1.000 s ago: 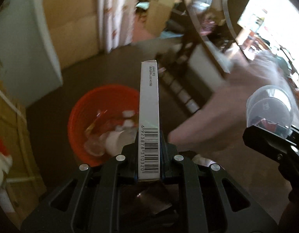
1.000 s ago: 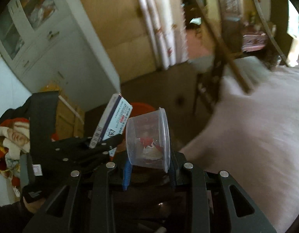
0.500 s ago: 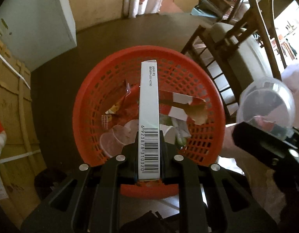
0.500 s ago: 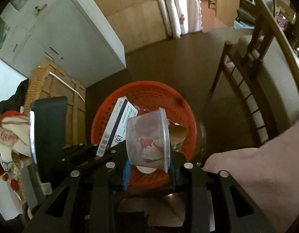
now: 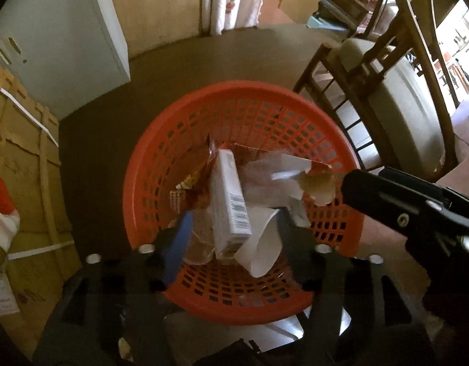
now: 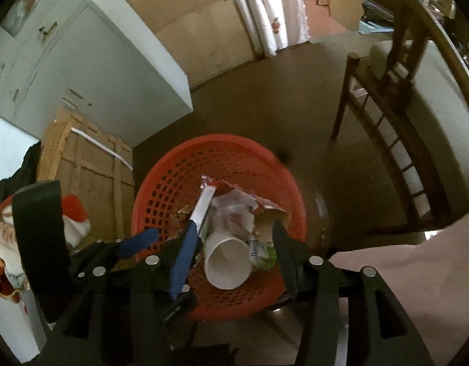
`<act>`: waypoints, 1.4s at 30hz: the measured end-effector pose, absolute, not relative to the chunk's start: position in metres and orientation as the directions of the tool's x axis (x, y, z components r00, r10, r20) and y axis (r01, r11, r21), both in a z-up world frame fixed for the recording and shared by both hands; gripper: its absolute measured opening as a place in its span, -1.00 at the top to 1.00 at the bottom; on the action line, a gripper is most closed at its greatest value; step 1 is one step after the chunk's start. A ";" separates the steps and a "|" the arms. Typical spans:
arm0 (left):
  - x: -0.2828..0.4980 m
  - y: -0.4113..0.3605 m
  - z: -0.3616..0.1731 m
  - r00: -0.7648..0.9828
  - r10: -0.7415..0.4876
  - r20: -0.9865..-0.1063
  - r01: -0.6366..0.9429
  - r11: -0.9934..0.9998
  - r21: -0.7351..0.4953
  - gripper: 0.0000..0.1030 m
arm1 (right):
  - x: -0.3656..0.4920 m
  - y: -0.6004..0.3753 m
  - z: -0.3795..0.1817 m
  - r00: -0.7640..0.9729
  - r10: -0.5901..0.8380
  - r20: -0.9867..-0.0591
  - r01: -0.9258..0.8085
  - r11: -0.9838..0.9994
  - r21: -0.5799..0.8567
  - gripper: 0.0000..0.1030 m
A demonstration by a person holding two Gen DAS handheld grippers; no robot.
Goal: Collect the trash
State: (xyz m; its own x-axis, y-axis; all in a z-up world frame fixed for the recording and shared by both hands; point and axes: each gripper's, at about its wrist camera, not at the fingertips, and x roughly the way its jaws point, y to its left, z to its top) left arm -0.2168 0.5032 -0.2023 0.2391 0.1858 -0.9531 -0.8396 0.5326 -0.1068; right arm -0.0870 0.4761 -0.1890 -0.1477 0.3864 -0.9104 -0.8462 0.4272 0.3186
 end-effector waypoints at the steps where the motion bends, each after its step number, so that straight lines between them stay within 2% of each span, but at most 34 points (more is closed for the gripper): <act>1: -0.216 0.501 -0.199 0.239 0.194 -0.951 -0.838 0.536 -0.101 -0.22 | -0.085 0.472 -0.184 -0.137 0.397 -0.907 -0.843 0.434 0.317 0.01; 4: -0.216 0.496 -0.187 0.241 0.221 -0.945 -0.836 0.542 -0.087 -0.27 | -0.080 0.458 -0.165 -0.108 0.428 -0.897 -0.842 0.440 0.311 -0.03; 6: -0.218 0.492 -0.175 0.245 0.241 -0.939 -0.836 0.542 -0.079 -0.30 | -0.081 0.447 -0.147 -0.085 0.457 -0.886 -0.851 0.429 0.303 -0.20; 8: -0.221 0.484 -0.157 0.258 0.260 -0.930 -0.834 0.546 -0.079 -0.35 | -0.083 0.432 -0.123 -0.050 0.489 -0.871 -0.869 0.408 0.280 -0.23; 10: -0.223 0.472 -0.135 0.292 0.298 -0.909 -0.821 0.565 -0.079 -0.41 | -0.084 0.413 -0.099 -0.011 0.526 -0.850 -0.880 0.399 0.259 -0.35; 12: -0.221 0.454 -0.107 0.329 0.355 -0.875 -0.798 0.599 -0.057 -0.47 | -0.078 0.388 -0.075 0.027 0.572 -0.820 -0.870 0.417 0.263 -0.55; 15: -0.214 0.427 -0.074 0.389 0.401 -0.830 -0.761 0.648 -0.043 -0.52 | -0.070 0.355 -0.046 0.090 0.614 -0.784 -0.860 0.445 0.251 -0.62; 21: -0.187 0.375 -0.026 0.504 0.384 -0.773 -0.665 0.744 -0.064 -0.71 | -0.047 0.267 0.002 0.248 0.650 -0.718 -0.803 0.553 0.223 -0.89; 26: -0.153 0.314 0.000 0.582 0.346 -0.735 -0.541 0.840 -0.033 -0.85 | -0.025 0.182 0.018 0.390 0.608 -0.692 -0.709 0.677 0.195 -0.89; 42: -0.029 0.127 0.028 0.667 0.138 -0.732 -0.171 0.985 0.030 -0.86 | 0.019 -0.048 0.022 0.657 0.399 -0.640 -0.347 0.913 0.212 -0.89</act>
State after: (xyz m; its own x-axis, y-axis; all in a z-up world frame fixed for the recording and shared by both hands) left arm -0.0285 0.1273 0.0279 0.6668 0.1381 -0.7324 -0.1711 0.9848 0.0299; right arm 0.0194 -0.0484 0.0219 0.6566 0.3986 -0.6403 -0.3474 0.9134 0.2123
